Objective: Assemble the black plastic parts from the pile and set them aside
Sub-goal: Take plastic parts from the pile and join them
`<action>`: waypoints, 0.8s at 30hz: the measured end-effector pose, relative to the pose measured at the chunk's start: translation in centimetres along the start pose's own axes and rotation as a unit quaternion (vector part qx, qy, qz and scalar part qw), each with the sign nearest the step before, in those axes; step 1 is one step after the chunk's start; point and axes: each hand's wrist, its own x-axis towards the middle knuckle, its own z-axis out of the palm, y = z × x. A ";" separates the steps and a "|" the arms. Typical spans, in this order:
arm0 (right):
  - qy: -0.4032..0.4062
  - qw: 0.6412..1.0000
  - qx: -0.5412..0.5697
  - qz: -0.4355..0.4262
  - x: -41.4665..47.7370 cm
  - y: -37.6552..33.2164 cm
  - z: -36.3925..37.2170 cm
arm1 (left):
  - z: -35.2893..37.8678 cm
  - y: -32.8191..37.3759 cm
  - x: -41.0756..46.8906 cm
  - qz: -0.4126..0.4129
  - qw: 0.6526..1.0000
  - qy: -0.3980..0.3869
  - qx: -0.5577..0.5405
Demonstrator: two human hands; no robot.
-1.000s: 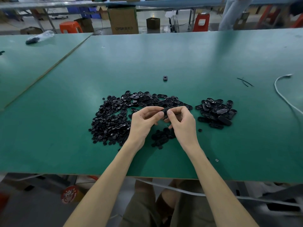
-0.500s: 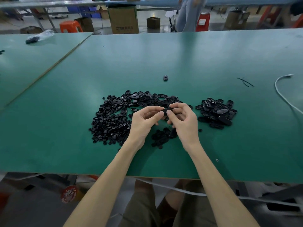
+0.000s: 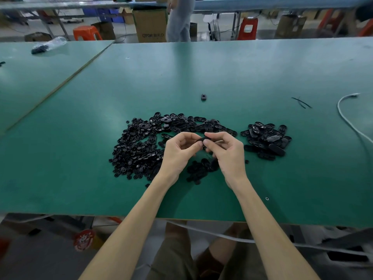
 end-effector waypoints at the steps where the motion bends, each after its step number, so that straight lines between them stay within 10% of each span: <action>1: 0.000 1.000 0.002 0.001 0.0 0.0 0.0 | 0.0 0.0 0.0 0.000 1.000 0.001 0.001; 24: -0.014 1.000 -0.011 -0.008 0.0 -0.1 0.1 | 0.0 0.0 0.0 -0.005 1.000 0.012 0.010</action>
